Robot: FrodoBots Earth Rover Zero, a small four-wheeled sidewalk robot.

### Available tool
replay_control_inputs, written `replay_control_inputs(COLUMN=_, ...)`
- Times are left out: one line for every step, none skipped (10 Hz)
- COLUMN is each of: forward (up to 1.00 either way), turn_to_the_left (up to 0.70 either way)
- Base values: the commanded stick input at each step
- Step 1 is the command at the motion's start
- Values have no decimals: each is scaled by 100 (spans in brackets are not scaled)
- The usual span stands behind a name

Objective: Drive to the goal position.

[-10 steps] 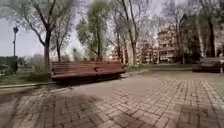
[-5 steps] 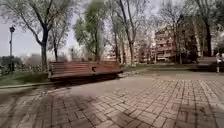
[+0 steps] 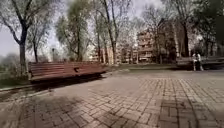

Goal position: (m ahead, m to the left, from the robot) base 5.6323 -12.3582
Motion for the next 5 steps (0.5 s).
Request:
replay_control_inputs(forward=0, turn_to_the_left=-45)
replay_control_inputs(forward=0, turn_to_the_left=-45)
replay_control_inputs(forward=0, turn_to_the_left=-45)
replay_control_inputs(forward=0, turn_to_the_left=-45)
replay_control_inputs(forward=0, turn_to_the_left=-45)
